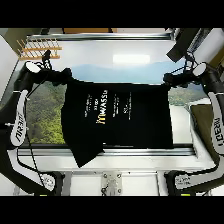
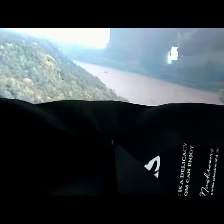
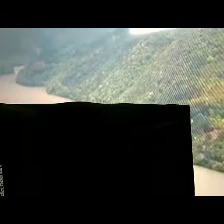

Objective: Fold the clothes and pants, and hang the long-sleeved shirts on hangers.

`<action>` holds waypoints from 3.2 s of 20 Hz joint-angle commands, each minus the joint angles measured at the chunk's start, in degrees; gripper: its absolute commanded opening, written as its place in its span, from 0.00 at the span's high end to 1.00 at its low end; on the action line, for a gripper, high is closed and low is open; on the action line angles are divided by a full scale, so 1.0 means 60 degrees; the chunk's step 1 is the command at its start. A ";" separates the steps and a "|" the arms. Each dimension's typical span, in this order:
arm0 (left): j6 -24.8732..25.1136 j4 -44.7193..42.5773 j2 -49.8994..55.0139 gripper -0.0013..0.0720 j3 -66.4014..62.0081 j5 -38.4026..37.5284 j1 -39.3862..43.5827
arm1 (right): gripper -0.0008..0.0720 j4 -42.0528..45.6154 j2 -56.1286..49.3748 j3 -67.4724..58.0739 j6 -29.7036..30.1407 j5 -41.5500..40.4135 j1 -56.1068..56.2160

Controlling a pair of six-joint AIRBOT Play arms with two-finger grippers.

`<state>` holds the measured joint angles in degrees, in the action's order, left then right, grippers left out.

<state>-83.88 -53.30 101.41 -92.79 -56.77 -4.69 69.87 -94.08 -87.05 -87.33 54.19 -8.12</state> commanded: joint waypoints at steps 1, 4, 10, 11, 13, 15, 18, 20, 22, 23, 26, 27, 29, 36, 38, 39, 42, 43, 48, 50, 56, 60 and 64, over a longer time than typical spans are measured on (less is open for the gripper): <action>0.0022 0.0091 0.0350 0.98 0.0004 0.0295 -0.0168 | 0.98 0.0055 -0.0222 0.0007 -0.0492 -0.0648 0.0029; 0.0459 0.0047 -0.0160 0.98 0.0204 -0.0342 -0.0481 | 0.98 0.0801 0.0361 0.0350 -0.0568 -0.0178 0.0018; 0.1464 0.0058 -0.2164 0.97 0.3727 0.0535 -0.0954 | 0.98 0.1435 0.2153 0.3242 -0.0597 -0.0197 0.0022; 0.1555 0.0062 -0.2313 0.97 0.4218 0.0590 -0.0962 | 0.98 0.1413 0.2346 0.3745 -0.0601 -0.0430 0.0022; 0.1825 0.0073 -0.2379 0.97 0.4947 0.0663 -0.0940 | 0.97 0.1395 0.2568 0.4590 -0.0812 -0.0739 0.0080; 0.1840 0.0084 -0.2368 0.97 0.5606 0.0936 -0.0940 | 0.97 0.1319 0.2583 0.5155 -0.0936 -0.0820 0.0208; 0.1832 0.0153 -0.2368 0.97 0.6127 0.1147 -0.0940 | 0.97 0.1319 0.2579 0.5570 -0.0954 -0.0849 0.0444; 0.1825 0.0153 -0.2371 0.91 0.6087 0.0987 -0.0940 | 0.84 0.0892 0.2601 0.5584 -0.0954 -0.0787 0.0492; 0.1588 0.0142 -0.2463 0.36 0.5708 0.0597 -0.0947 | 0.21 0.0433 0.2841 0.5548 -0.0954 -0.0772 0.0466; 0.1574 0.0138 -0.2645 0.39 0.5526 0.0408 -0.0951 | 0.30 0.0386 0.3129 0.5530 -0.0951 -0.0707 0.0466; 0.1494 0.0084 -0.3683 0.39 0.5322 -0.0080 -0.0903 | 0.37 0.1217 0.4539 0.5566 -0.0951 0.0448 0.0419; 0.1392 -0.0076 -0.4058 0.39 0.5329 -0.0346 -0.0801 | 0.36 0.1592 0.5078 0.5705 -0.0951 0.1144 0.0306; 0.1290 -0.0648 -0.4648 0.39 0.5329 -0.0878 -0.0463 | 0.20 0.1861 0.6131 0.6335 -0.0958 0.2266 -0.0291; 0.1253 -0.0688 -0.4874 0.39 0.5329 -0.1056 0.1147 | 0.17 0.1071 0.8623 0.9963 -0.3464 0.3071 -0.3100; 0.1242 -0.0681 -0.4615 0.39 0.5329 -0.0947 0.1421 | 0.18 0.0372 0.8630 1.0626 -0.3461 0.2681 -0.3100; 0.1228 -0.0678 -0.4499 0.39 0.5329 -0.0922 0.1515 | 0.18 0.0066 0.8601 1.0896 -0.3464 0.2452 -0.3031; 0.1224 -0.0667 -0.4226 0.39 0.5329 -0.0922 0.1625 | 0.18 -0.0102 0.8477 1.1340 -0.3821 0.1989 -0.2612; 0.1224 -0.0667 -0.4189 0.39 0.5329 -0.0911 0.1625 | 0.18 -0.0113 0.8440 1.1391 -0.3865 0.1767 -0.2401; 0.1224 -0.0616 -0.4197 0.39 0.5326 -0.0765 0.1599 | 0.18 0.0095 0.7872 1.1398 -0.4499 0.1049 -0.1428; 0.1224 -0.0616 -0.4197 0.39 0.5326 -0.0772 0.1599 | 0.18 0.0127 0.7592 1.1398 -0.4495 0.0889 -0.1180; 0.1220 -0.0616 -0.4197 0.39 0.5326 -0.0765 0.1599 | 0.19 0.0229 0.7442 1.1395 -0.4710 0.0069 -0.1024; 0.1155 -0.0619 -0.4197 0.39 0.5326 -0.0761 0.1599 | 0.53 0.0430 0.7442 1.1395 -0.4692 -0.0036 -0.1024; 0.0801 -0.1075 -0.4437 0.41 0.5329 -0.0874 0.1348 | 0.97 0.0419 0.7453 1.1384 -0.4699 -0.0022 -0.1024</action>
<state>-77.14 -57.58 75.75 -60.77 -61.56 4.43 72.25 -49.41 -18.65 -115.39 54.17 -14.33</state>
